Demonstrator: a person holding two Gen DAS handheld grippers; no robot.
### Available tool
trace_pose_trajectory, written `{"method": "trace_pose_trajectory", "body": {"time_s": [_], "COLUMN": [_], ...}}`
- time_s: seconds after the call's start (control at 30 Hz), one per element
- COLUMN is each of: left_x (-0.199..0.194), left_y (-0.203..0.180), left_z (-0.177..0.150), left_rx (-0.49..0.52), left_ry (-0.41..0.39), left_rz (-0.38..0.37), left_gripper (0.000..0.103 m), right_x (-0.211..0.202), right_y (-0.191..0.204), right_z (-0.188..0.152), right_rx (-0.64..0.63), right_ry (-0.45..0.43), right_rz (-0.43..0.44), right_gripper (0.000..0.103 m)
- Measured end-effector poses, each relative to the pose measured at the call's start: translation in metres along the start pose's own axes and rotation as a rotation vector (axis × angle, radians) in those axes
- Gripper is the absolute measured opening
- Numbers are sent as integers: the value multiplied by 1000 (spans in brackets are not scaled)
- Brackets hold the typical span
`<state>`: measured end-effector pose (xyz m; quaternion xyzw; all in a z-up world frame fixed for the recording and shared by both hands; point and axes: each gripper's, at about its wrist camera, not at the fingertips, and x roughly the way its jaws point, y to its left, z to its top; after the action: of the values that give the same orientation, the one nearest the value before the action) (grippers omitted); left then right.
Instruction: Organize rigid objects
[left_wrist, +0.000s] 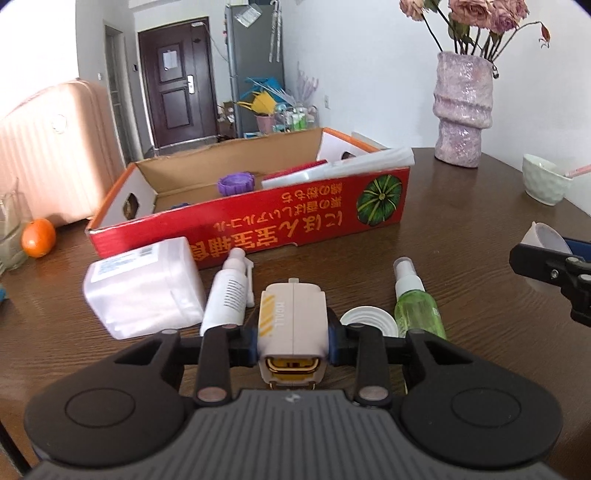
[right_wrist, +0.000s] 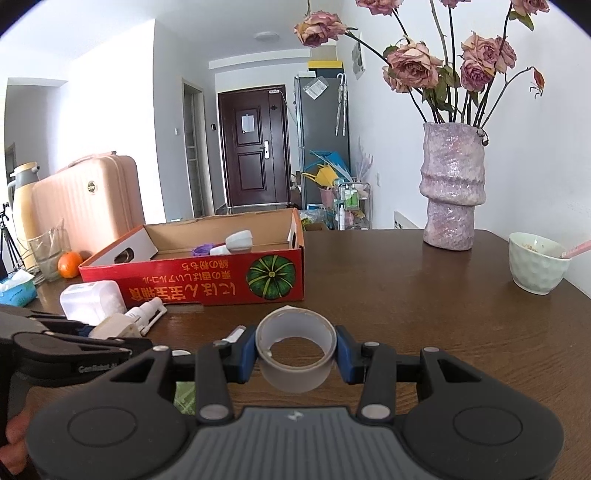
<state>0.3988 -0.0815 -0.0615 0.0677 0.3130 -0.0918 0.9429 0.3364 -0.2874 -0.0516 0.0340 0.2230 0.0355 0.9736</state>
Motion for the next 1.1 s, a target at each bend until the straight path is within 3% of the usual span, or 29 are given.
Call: {"method": "trace_pose_trajectory", "body": {"time_s": [1.1], "left_x": [-77], "left_y": [18], "left_z": [-15], "left_rx": [-112], "left_ry": [-130], "left_rz": [71], "left_gripper": [33], "right_x": [-21], "right_y": [30], "right_z": [-7], "right_rx": [-29], "right_ry": [-50], "right_rz": [70], "right_gripper": [42]}}
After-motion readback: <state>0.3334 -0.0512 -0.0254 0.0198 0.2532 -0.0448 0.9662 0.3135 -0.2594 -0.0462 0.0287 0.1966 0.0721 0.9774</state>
